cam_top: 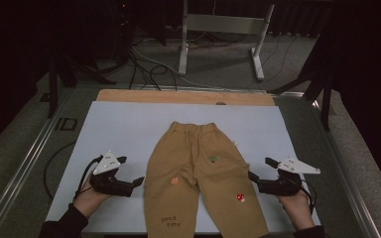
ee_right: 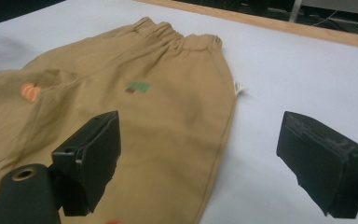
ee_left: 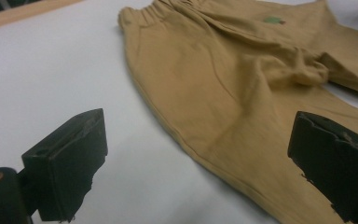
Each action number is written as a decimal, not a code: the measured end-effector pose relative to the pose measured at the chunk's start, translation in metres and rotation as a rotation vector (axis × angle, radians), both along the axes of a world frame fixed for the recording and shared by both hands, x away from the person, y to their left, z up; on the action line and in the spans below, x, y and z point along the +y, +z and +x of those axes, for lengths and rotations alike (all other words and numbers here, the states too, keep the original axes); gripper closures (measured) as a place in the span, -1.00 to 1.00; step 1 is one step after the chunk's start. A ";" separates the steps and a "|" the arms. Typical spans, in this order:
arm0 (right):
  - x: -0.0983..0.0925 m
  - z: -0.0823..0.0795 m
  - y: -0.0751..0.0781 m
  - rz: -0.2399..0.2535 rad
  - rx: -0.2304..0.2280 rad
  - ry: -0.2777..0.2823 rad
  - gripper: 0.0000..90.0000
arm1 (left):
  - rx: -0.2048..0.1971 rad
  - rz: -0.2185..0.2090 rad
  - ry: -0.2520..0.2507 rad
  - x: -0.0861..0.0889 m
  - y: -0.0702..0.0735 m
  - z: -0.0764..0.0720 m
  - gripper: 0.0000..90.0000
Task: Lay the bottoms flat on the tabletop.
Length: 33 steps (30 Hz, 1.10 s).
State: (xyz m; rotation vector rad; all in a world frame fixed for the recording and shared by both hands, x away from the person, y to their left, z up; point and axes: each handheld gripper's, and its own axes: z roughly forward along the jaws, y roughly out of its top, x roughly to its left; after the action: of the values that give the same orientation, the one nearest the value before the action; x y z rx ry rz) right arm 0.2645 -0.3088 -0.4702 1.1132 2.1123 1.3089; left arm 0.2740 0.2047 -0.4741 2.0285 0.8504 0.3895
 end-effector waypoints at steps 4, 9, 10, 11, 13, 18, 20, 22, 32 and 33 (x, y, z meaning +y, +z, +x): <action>0.009 0.023 0.005 0.010 -0.006 0.014 -0.70 | -0.014 0.039 0.003 -0.009 0.003 0.016 -0.87; 0.025 0.051 0.007 -0.007 -0.008 0.037 -0.71 | -0.007 0.065 -0.004 -0.021 0.005 0.039 -0.86; 0.028 0.056 0.006 -0.004 -0.008 0.040 -0.71 | -0.004 0.077 -0.001 -0.024 0.005 0.043 -0.85; 0.031 0.061 0.006 -0.009 -0.007 0.039 -0.70 | -0.002 0.076 0.009 -0.028 0.006 0.047 -0.86; 0.037 0.071 0.004 0.000 -0.010 0.045 -0.70 | 0.028 0.042 0.024 -0.033 0.008 0.053 -0.88; 0.052 0.094 0.002 -0.014 -0.010 0.045 -0.69 | 0.047 0.039 0.046 -0.046 0.006 0.071 -0.95; 0.054 0.098 0.001 -0.008 -0.009 0.053 -0.69 | 0.042 0.045 0.046 -0.049 0.005 0.075 -0.95; 0.062 0.112 -0.003 0.013 0.008 0.052 -0.70 | 0.038 0.059 0.056 -0.058 -0.002 0.087 -0.95; 0.078 0.157 -0.019 -0.059 0.109 0.008 -0.50 | 0.088 0.157 0.103 -0.082 -0.021 0.130 -0.80; 0.078 0.161 -0.021 -0.058 0.120 0.017 -0.43 | 0.097 0.151 0.115 -0.083 -0.023 0.136 -0.72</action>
State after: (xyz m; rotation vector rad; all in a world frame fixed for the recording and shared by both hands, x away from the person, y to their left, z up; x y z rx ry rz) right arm 0.4254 -0.2312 -0.4914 1.1783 2.2353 1.2080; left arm 0.4095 0.1218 -0.4976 2.1578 1.0274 0.4331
